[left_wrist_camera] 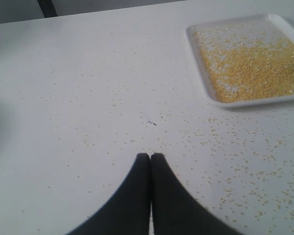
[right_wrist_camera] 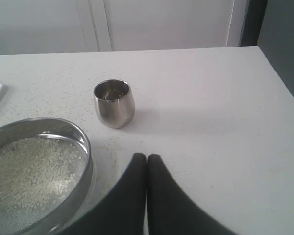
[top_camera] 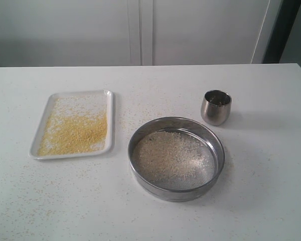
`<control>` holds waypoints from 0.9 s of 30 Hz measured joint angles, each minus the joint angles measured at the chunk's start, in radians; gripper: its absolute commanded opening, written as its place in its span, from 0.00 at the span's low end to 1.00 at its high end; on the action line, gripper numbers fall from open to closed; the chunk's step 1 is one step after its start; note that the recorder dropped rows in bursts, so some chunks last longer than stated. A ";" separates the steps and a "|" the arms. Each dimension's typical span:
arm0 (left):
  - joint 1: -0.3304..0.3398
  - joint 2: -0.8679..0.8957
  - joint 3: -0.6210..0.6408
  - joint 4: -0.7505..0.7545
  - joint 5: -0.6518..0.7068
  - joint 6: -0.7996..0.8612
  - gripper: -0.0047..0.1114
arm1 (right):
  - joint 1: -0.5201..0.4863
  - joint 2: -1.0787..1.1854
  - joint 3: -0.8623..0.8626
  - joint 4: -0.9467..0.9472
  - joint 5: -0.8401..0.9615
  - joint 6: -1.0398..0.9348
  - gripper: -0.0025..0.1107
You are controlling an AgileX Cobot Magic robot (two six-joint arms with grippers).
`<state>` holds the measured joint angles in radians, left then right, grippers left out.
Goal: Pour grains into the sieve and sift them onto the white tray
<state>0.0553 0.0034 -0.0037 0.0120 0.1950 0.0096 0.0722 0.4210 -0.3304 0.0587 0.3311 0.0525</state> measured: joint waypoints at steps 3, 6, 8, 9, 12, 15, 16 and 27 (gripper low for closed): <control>0.000 0.000 0.000 0.000 -0.002 0.000 0.04 | 0.000 -0.061 0.058 0.000 0.004 -0.004 0.02; 0.000 0.000 0.000 0.000 -0.002 0.000 0.04 | 0.000 -0.125 0.110 0.000 0.006 -0.016 0.02; 0.000 0.000 0.000 0.000 -0.002 0.000 0.04 | 0.000 -0.164 0.137 0.000 0.006 -0.028 0.02; 0.000 0.000 0.000 0.000 -0.002 0.000 0.04 | 0.000 -0.184 0.151 0.000 0.009 -0.037 0.02; 0.000 0.000 0.000 0.000 -0.002 0.000 0.04 | 0.000 -0.238 0.178 0.000 0.011 -0.053 0.02; 0.000 0.000 0.000 0.000 -0.002 0.000 0.04 | 0.000 -0.278 0.197 0.000 0.015 -0.053 0.02; 0.000 0.000 0.000 0.000 -0.002 0.000 0.04 | 0.000 -0.290 0.202 0.000 0.015 -0.053 0.02; 0.000 0.000 0.000 0.000 -0.002 0.000 0.04 | 0.000 -0.375 0.283 0.000 0.017 -0.060 0.02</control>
<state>0.0553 0.0034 -0.0037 0.0120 0.1933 0.0096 0.0722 0.0463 -0.0475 0.0587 0.3482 -0.0076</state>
